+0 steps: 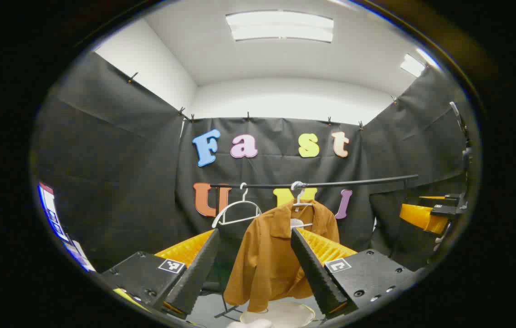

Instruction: Grasp the clothes on the hanger with both hands and then place them into the laundry hamper below.

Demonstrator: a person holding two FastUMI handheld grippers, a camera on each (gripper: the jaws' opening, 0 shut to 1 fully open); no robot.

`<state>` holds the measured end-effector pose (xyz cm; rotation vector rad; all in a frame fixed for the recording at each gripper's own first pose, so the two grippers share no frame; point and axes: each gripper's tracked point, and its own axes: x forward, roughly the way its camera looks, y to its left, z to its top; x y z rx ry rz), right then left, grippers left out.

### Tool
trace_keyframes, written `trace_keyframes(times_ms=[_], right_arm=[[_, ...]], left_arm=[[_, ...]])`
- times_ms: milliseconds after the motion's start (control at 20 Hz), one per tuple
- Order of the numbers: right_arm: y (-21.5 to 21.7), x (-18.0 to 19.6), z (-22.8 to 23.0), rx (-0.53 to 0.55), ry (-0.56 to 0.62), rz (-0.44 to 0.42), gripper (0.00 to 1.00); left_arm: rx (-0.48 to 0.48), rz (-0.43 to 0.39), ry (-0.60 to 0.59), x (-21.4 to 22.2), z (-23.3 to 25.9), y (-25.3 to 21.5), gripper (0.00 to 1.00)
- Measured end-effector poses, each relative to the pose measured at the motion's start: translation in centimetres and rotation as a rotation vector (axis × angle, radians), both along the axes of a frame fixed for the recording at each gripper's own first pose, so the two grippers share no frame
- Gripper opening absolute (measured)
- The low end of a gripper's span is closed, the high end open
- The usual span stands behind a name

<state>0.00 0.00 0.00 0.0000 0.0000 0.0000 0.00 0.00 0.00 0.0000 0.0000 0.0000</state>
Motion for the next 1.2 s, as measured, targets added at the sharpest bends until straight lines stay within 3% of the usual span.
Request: trace_keyframes(times_ms=[50,650,700,750,1000,1200], right_arm=[[0.1,-0.1,0.3,-0.009,-0.005,-0.001,0.99],[0.4,0.6,-0.6,-0.026,0.011,0.008,0.99],[0.2,1.0,-1.0,-0.024,0.019,0.005,0.99],[0.1,1.4,-1.6,-0.020,0.028,0.006,0.99],[-0.5,5.6,-5.3,-0.008,0.092,0.044,0.99],[-0.9,11.2,-9.2,0.040,0.165,0.115,0.99]], left_arm=[[0.004,-0.003,0.003,0.0,0.1,0.1,1.00],[-0.008,-0.024,0.003,0.5,-0.7,-0.5,1.00],[-0.009,-0.027,0.007,0.7,-0.9,-0.6,0.96],[-0.009,-0.033,0.013,1.0,-1.2,-0.9,1.00],[-0.036,-0.076,0.051,4.9,-3.7,-3.9,1.00],[-0.032,-0.063,0.078,9.2,-6.8,-5.6,0.96]])
